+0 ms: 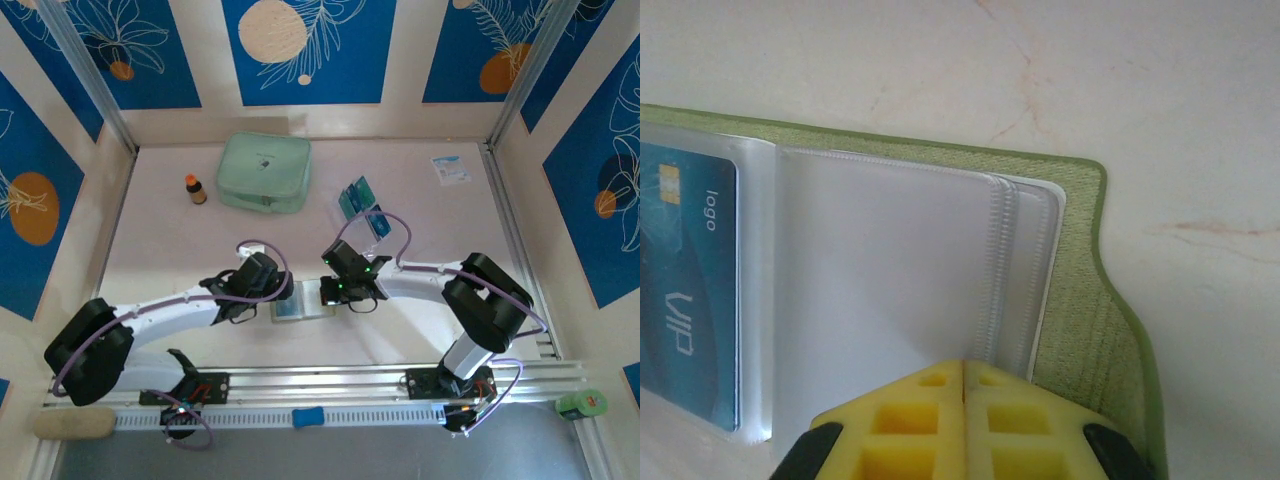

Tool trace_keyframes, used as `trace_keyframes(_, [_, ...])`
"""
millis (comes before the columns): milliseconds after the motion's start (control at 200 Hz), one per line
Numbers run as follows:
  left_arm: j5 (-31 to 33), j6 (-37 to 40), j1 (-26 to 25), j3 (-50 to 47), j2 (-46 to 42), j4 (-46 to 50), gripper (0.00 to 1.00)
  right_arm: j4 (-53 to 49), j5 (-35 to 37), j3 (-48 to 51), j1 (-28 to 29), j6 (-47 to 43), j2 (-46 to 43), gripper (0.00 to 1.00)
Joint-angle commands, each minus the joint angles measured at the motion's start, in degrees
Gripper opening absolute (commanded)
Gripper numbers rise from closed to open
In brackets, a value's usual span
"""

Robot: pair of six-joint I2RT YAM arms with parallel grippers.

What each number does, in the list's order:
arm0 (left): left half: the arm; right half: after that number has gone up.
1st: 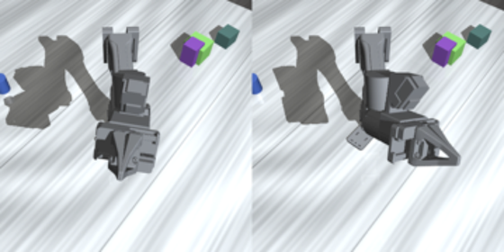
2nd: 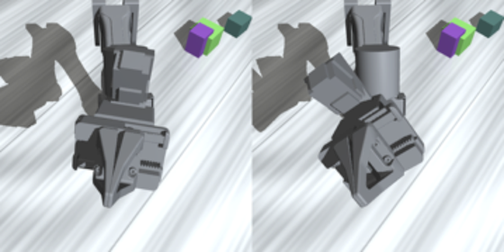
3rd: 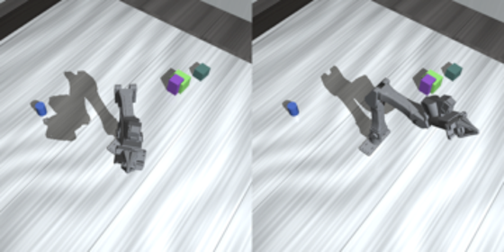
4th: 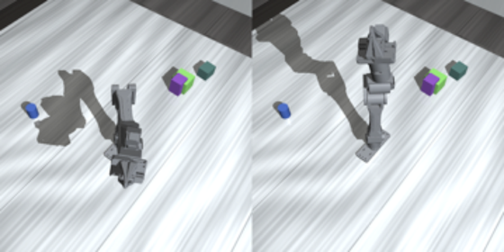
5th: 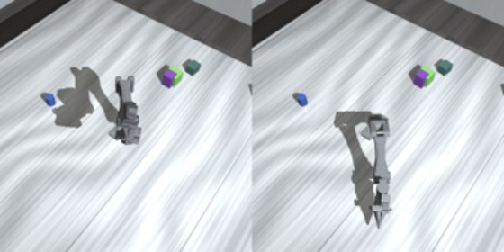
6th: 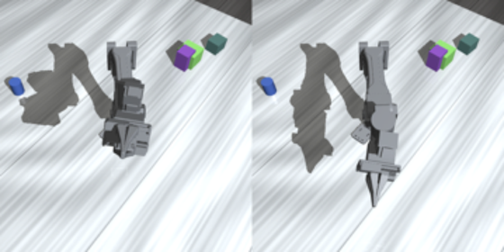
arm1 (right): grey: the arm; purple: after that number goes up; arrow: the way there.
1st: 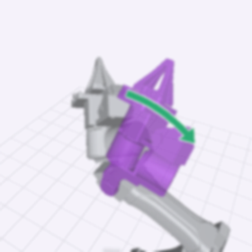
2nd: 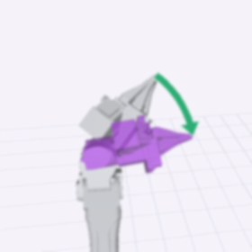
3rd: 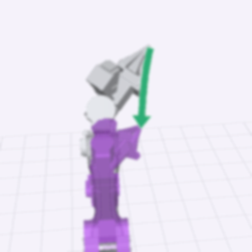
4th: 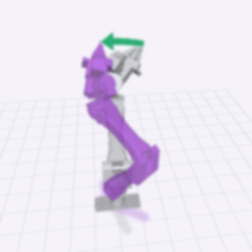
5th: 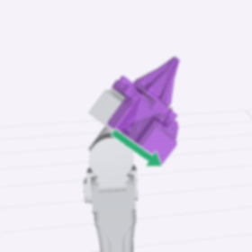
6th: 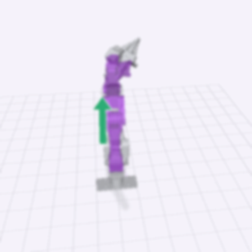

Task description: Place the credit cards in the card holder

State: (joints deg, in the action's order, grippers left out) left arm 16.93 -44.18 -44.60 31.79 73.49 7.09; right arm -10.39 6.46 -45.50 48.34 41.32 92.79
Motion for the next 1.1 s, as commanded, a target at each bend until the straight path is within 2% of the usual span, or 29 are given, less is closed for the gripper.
trace_keyframes(0, [-2.67, 1.2, 0.61, 0.85, 1.07, -4.05, 1.0, -3.14, 1.19, 2.51, -0.09, 0.03, 0.98, 0.0])
trace_keyframes(220, [-6.35, 1.91, 0.62, 0.04, 3.43, -10.09, 1.0, -2.97, 1.25, 3.01, -0.09, 0.41, 1.29, 0.0])
trace_keyframes(725, [-5.93, 4.19, 1.61, -0.07, 9.31, -14.59, 1.0, -3.08, 1.54, 3.21, 0.02, 0.87, 1.16, 0.0])
trace_keyframes(1090, [-14.65, 6.62, 2.41, 0.05, 11.49, -18.35, 1.0, -2.88, 1.54, 3.29, 0.17, 1.17, 1.28, 0.0])
